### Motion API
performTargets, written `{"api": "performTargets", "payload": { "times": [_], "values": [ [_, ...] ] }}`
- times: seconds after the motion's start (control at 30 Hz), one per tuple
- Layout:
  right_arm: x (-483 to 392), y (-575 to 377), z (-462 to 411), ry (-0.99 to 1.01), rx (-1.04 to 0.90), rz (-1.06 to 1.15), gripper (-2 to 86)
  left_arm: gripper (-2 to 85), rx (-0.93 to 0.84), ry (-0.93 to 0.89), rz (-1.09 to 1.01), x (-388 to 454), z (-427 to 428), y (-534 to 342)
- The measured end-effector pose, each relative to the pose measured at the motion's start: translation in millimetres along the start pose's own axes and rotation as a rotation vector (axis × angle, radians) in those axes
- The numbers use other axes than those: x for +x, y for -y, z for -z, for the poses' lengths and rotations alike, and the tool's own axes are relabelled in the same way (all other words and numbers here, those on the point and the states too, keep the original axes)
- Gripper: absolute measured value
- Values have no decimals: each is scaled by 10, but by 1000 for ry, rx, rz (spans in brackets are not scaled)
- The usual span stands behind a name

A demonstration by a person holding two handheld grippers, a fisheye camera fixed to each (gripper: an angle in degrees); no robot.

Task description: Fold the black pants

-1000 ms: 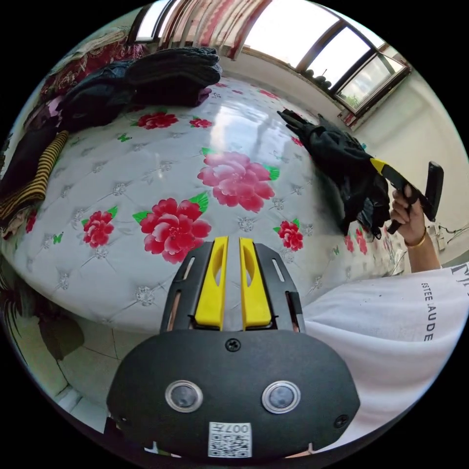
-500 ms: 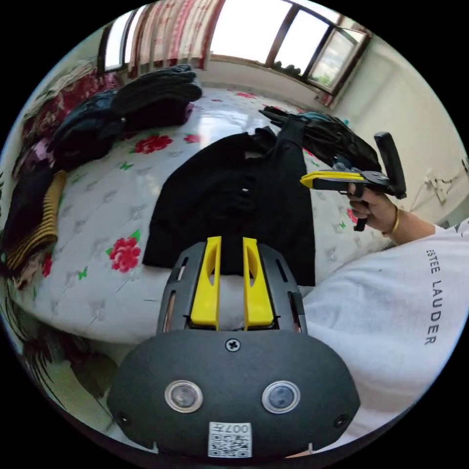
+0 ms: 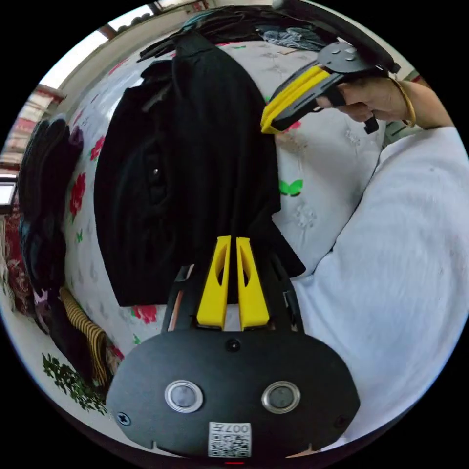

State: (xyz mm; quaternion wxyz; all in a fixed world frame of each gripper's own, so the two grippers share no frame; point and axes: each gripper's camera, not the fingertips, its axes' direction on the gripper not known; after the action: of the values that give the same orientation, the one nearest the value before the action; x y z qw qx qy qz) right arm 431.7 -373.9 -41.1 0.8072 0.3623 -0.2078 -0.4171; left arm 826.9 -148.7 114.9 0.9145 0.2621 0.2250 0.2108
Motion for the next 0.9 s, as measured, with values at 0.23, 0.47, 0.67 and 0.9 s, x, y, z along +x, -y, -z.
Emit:
{"api": "performTargets", "payload": {
  "times": [0.23,0.47,0.67,0.9],
  "values": [
    [-993,310,-359,322,-76,395,14,1,-241,137,466,-1536,-412,-1891],
    [954,466,28,-119,97,-104,31,18,-248,143,563,-1796,-394,-2573],
    [1671,-108,-268,-273,-29,-154,41,24,-158,61,607,-1854,-160,-2765],
    [2120,-1115,12,-219,-175,-274,57,-3,-145,-297,526,-1950,-228,-2953]
  ]
}}
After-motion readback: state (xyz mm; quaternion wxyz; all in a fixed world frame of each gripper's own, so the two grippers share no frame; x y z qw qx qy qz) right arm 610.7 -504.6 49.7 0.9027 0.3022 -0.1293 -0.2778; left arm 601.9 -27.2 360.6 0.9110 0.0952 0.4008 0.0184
